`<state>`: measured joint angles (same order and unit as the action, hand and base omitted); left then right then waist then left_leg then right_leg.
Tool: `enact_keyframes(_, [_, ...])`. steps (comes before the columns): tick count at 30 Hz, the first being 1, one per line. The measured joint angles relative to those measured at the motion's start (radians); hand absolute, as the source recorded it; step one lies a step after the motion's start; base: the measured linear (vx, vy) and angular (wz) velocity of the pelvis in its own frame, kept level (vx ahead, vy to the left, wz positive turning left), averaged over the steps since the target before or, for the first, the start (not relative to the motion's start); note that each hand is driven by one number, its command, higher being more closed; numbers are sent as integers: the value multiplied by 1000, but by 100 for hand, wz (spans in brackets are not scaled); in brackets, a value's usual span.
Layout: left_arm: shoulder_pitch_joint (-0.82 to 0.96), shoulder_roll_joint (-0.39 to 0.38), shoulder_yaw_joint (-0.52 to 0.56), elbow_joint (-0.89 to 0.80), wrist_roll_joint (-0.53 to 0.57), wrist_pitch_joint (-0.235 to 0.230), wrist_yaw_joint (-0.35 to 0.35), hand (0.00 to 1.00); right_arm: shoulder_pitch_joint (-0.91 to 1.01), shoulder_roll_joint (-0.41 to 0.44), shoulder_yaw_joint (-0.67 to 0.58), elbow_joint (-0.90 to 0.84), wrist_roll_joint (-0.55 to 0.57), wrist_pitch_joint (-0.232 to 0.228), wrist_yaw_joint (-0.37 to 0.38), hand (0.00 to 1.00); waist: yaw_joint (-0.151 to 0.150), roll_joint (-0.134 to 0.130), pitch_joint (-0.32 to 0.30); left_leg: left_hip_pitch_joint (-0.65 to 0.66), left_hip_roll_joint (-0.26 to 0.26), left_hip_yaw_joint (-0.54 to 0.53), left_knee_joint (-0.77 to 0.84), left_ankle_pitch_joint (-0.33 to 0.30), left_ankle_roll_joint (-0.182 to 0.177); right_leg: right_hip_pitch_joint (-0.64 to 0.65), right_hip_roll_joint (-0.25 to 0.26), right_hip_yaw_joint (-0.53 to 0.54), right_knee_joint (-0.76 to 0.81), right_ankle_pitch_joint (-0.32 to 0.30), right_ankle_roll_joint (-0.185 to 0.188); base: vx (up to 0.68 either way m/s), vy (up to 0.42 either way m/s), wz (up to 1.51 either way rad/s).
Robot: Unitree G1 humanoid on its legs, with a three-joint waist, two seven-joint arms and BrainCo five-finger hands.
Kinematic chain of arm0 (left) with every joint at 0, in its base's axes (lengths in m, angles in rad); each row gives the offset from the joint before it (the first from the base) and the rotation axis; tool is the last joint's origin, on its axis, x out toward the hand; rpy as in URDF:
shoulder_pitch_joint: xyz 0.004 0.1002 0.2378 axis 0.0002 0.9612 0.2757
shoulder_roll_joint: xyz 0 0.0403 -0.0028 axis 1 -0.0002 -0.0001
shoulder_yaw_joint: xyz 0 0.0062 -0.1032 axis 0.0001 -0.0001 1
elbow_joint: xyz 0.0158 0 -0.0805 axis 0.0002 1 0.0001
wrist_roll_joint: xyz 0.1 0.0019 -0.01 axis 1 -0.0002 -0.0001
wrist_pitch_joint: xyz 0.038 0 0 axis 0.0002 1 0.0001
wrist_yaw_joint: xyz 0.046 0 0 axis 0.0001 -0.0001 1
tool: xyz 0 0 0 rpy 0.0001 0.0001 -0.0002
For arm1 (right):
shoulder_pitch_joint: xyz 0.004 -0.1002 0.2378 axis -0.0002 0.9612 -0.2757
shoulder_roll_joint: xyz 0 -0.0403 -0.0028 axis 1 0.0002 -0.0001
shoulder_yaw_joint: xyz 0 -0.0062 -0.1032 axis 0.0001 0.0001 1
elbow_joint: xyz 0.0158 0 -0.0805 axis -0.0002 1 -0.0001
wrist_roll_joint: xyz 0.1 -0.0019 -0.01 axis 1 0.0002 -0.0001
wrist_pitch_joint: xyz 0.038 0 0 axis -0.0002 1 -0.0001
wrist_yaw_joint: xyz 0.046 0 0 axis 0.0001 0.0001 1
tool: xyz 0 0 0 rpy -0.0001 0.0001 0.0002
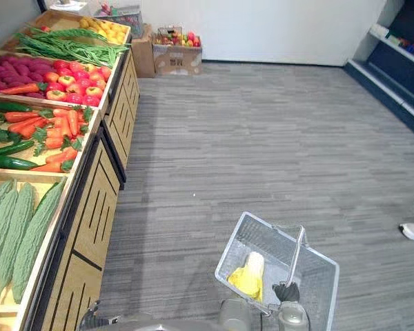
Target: Pick vegetable in the basket
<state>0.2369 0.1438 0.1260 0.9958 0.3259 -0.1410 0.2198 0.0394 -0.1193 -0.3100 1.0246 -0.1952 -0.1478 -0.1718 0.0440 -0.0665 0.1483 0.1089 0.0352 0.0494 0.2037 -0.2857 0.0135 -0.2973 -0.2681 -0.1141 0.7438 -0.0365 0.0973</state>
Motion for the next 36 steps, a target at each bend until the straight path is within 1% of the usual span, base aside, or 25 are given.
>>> enact_keyframes(1, [3,4,0,1,0,3,0,0,1,1,5,-1,0,-3,1,100,0,-4,1,12,6,1,-8,-2,0,-3,-1,-19,4,-13,-18,126,-27,-1])
enact_keyframes(3, [-8,9,0,1,-1,17,2,0,-2,5,16,4,0,-8,8,100,0,-5,2,16,34,1,-21,-9,-8,-30,28,-83,-109,-31,-18,150,-65,-1])
enact_keyframes(5, [-15,6,10,1,-2,20,1,0,-7,15,15,10,0,-7,8,100,-3,-2,4,16,54,-1,-33,-19,-23,-32,62,-102,-324,-14,2,245,-130,2])
enact_keyframes(7, [-28,2,24,1,1,20,1,0,-8,20,1,13,1,7,7,100,-7,-4,9,33,69,-10,-48,-42,-60,-10,88,-97,-583,40,33,387,-231,13])
enact_keyframes(8, [-33,-5,29,2,1,21,0,0,-10,18,-3,13,1,9,8,100,-9,4,15,39,78,-14,-49,-51,-73,4,96,-95,-593,105,23,415,-271,26])
enact_keyframes(9, [-39,-22,39,4,1,21,0,0,-12,12,-28,11,2,12,5,100,-15,35,15,64,116,-30,-69,-63,-76,12,127,-106,-567,147,14,538,-263,29])
enact_keyframes(10, [-55,-48,36,7,2,17,-1,0,-22,-5,-46,12,9,14,4,100,-16,70,5,70,141,-37,-69,-55,-80,-15,149,-121,-504,86,-19,450,-207,22])
enact_keyframes(11, [-60,-57,37,6,2,16,-1,0,-29,-10,-52,13,9,16,5,100,-13,74,5,63,148,-38,-55,-43,-92,-28,152,-122,-473,58,-27,490,-194,4])
enact_keyframes(14, [-60,-62,37,1,2,15,0,0,-33,-9,-44,18,8,16,9,100,-16,81,2,-11,175,-86,121,26,-133,8,172,-161,-446,-7,-58,479,-258,13])
enact_keyframes(15, [-60,-62,38,-1,2,15,1,0,-21,-10,-33,26,8,16,9,100,-17,83,2,-69,186,-110,257,76,-179,55,182,-180,-470,-26,-65,559,-252,39])
enact_keyframes(16, [-61,-61,47,-2,-1,17,1,0,-11,-11,-29,32,8,17,8,100,-18,83,5,-135,188,-138,413,171,-220,113,189,-201,-497,-42,-70,468,-189,43])
enact_keyframes(17, [-61,-65,61,-4,-8,16,2,0,-3,-14,-20,36,8,19,8,100,-13,74,11,-185,191,-145,540,267,-228,169,193,-208,-533,-48,-72,456,-157,35])
enact_keyframes(18, [-61,-66,67,-8,-11,18,4,0,0,-21,-3,41,9,23,7,100,-9,71,16,-233,202,-140,653,294,-227,227,204,-213,-571,-49,-72,419,-126,21])
enact_keyframes(20, [-62,-68,75,-14,-39,18,6,0,-1,-20,3,46,9,38,4,100,-2,68,20,-324,196,-94,815,194,-198,324,208,-215,-632,-49,-72,375,-87,8])
enact_keyframes(21, [-62,-72,87,-22,-47,19,12,0,-1,-16,2,46,9,39,2,100,4,66,23,-377,195,-50,834,129,-175,373,203,-216,-661,-49,-72,253,-13,3])
enact_keyframes(22, [-64,-75,92,-25,-48,19,14,0,-1,-13,2,46,10,40,2,100,8,66,24,-404,193,-30,818,102,-164,393,200,-218,-672,-49,-72,335,76,-4])
enact_keyframes(23, [-66,-82,104,-42,-49,19,16,0,0,-2,-4,46,10,40,2,100,21,66,24,-456,184,7,704,69,-151,426,190,-220,-692,-49,-71,261,124,-10])
enact_keyframes(24, [-68,-84,107,-43,-49,19,17,0,0,4,-9,45,10,40,2,100,24,64,25,-462,179,24,627,70,-146,437,184,-224,-698,-52,-66,270,157,-15])
enact_keyframes(25, [-69,-84,109,-42,-49,21,19,0,4,11,-9,39,10,40,2,100,27,62,25,-464,160,38,472,86,-125,454,171,-233,-704,-68,-39,241,175,-9])
enact_keyframes(26, [-67,-95,107,-41,-47,21,24,0,12,11,-9,20,10,40,2,100,28,83,21,-450,145,51,234,197,-97,471,173,-239,-707,-99,11,329,254,15])
enact_keyframes(27, [-85,-96,117,-37,-46,26,29,0,21,33,-18,10,12,48,0,100,29,76,35,-434,117,59,157,244,-55,492,154,-242,-705,-117,35,325,254,32])
enact_keyframes(29, [-88,-83,119,-66,-45,27,46,0,37,69,0,-19,12,48,2,100,29,23,35,-414,50,59,64,262,-47,483,112,-244,-708,-114,31,342,210,50])
enact_keyframes(30, [-94,-80,121,-77,-45,35,49,0,39,83,8,-39,17,48,1,100,46,11,39,-425,39,74,74,254,-40,478,100,-239,-709,-108,27,302,152,25])
enact_keyframes(34, [-66,-81,121,-74,-36,42,48,0,8,102,52,-47,17,46,7,100,85,10,36,-367,59,133,91,198,-31,494,90,-155,-706,-29,51,180,87,-39])
enact_keyframes(36, [-53,-71,113,-51,-34,41,48,0,20,100,62,-36,16,45,8,100,90,-7,-8,-339,48,155,35,197,-27,448,70,-115,-646,-16,57,157,76,-38])
